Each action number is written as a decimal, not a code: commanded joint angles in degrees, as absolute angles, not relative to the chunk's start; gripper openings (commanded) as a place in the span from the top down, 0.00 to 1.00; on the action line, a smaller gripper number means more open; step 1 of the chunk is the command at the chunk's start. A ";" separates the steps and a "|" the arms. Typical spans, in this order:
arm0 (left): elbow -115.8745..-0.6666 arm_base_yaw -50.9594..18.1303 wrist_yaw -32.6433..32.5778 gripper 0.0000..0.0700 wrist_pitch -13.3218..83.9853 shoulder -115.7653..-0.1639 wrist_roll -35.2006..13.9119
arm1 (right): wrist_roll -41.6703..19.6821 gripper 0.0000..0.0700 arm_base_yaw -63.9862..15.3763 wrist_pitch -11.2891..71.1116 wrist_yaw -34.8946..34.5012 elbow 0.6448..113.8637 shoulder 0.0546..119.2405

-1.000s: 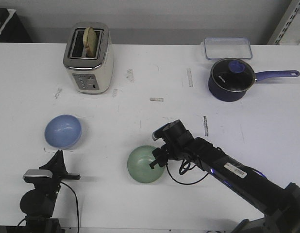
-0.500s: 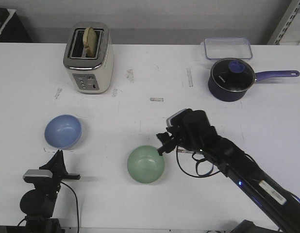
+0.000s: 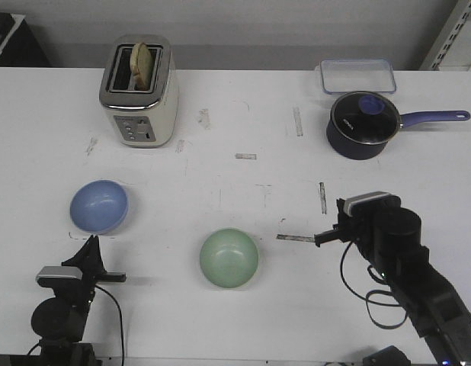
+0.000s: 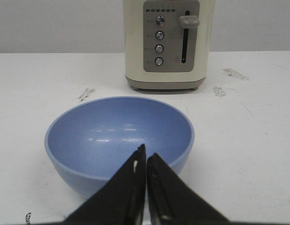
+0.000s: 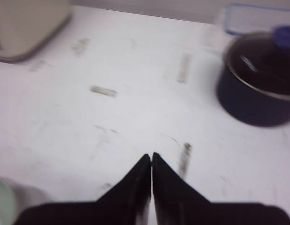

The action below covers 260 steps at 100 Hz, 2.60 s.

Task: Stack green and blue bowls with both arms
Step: 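Release the green bowl and retract the right gripper to rest, then reach the left gripper to the light blue bowl and grasp its rim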

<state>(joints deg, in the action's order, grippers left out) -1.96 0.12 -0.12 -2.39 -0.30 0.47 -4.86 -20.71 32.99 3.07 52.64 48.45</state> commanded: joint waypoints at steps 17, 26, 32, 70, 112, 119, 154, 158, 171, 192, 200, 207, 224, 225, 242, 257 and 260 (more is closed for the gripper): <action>-0.89 0.14 -0.10 1.00 -3.14 -0.19 -2.66 | -4.03 1.00 -17.47 26.50 3.22 36.49 33.95; -1.56 0.14 -0.10 1.00 -3.14 -0.19 -2.66 | -4.08 1.00 -16.82 24.32 3.22 31.68 28.53; -2.55 0.14 -0.10 1.00 -3.16 -0.19 -2.66 | -4.10 1.00 -16.62 23.79 3.22 29.74 25.76; -22.57 0.14 -0.08 1.00 -0.71 -6.00 -3.07 | -4.05 1.00 -16.47 22.79 3.07 28.53 22.98; -63.70 0.14 -0.01 0.51 19.84 -39.55 -2.98 | -4.03 1.00 -16.47 22.74 3.03 28.53 22.98; -68.93 0.14 -0.01 0.32 24.58 -44.36 -3.03 | -4.03 1.00 -16.47 22.74 3.03 28.53 22.98; -76.64 5.67 0.58 0.28 39.70 -60.95 -5.28 | -3.95 1.00 -16.47 22.74 3.03 28.53 22.98; -76.64 7.70 2.55 0.28 41.60 -62.81 -5.28 | -3.95 1.00 -16.47 22.74 3.01 28.53 22.98; -76.64 14.09 11.03 0.28 47.37 -69.58 -5.45 | -2.96 1.00 -16.47 22.76 3.01 28.53 22.98; -76.64 19.97 12.53 0.30 51.83 -80.12 -3.84 | -2.90 1.00 -16.47 22.76 3.01 28.53 22.98; -76.64 21.19 12.53 0.30 51.83 -83.53 -3.97 | -2.90 1.00 -16.47 22.76 3.01 28.53 22.98; -76.64 21.41 12.53 0.30 51.86 -86.32 -4.14 | -2.90 1.00 -16.47 22.76 3.01 28.53 22.98; -76.64 21.28 12.53 0.31 52.38 -91.61 -4.12 | -2.92 1.00 -16.47 22.76 2.98 28.53 22.98; -76.64 21.26 12.53 0.31 52.31 -91.88 -4.12 | -2.92 1.00 -16.47 22.76 2.98 28.53 22.98; -76.64 21.26 12.53 0.41 51.35 -95.44 -4.14 | -2.92 1.00 -16.47 22.74 3.01 28.53 22.98; -76.64 21.26 12.53 0.68 51.03 -96.90 -4.12 | -2.92 1.00 -16.47 22.74 3.01 28.53 22.98; -76.64 21.26 12.53 0.73 51.03 -97.12 -4.12 | -2.92 1.00 -16.47 22.74 3.01 28.53 22.98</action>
<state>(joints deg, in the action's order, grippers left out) -75.66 21.08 12.23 50.98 -95.85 -4.86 -3.22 -16.38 23.46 3.05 28.34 22.70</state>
